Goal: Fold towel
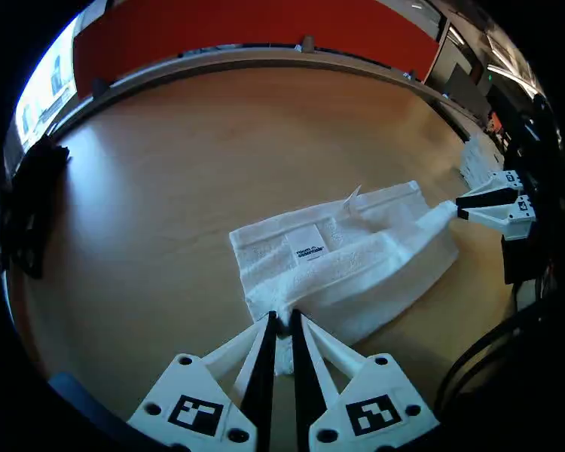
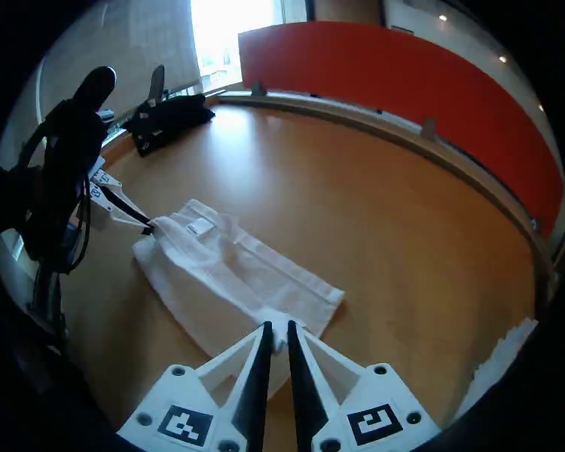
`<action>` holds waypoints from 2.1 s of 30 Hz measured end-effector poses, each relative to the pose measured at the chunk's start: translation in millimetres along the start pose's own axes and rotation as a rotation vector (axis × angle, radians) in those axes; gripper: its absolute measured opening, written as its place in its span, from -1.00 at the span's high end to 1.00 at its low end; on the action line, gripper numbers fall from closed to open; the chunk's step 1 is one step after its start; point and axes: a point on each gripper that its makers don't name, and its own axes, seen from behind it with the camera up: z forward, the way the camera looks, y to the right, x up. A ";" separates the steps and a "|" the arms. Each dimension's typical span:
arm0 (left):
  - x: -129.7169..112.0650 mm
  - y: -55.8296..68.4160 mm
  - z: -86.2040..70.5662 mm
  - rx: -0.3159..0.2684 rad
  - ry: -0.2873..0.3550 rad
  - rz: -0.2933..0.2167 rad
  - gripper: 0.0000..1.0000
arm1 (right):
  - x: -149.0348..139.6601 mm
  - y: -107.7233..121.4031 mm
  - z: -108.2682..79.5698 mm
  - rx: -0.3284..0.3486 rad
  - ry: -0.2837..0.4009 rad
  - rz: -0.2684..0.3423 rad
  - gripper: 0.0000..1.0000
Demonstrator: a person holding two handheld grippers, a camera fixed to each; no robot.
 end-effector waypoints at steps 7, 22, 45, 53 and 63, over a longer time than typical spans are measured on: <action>0.4 -2.7 6.9 0.007 -0.008 -0.001 0.72 | 1.4 4.8 8.0 -0.012 -0.007 0.007 0.70; 10.5 -17.8 16.5 0.070 0.003 0.044 0.37 | -0.8 25.0 20.7 -0.103 -0.028 0.003 0.41; 37.0 -32.5 16.9 0.108 0.020 0.026 -0.37 | 12.5 45.3 26.9 -0.152 -0.044 -0.013 -0.02; 42.4 -34.2 10.4 0.111 0.042 0.018 -0.89 | 14.8 46.9 24.0 -0.158 -0.027 0.012 -0.83; 36.4 -30.7 -3.5 0.106 0.058 0.003 -0.89 | 13.8 39.3 13.4 -0.154 -0.017 0.011 -0.95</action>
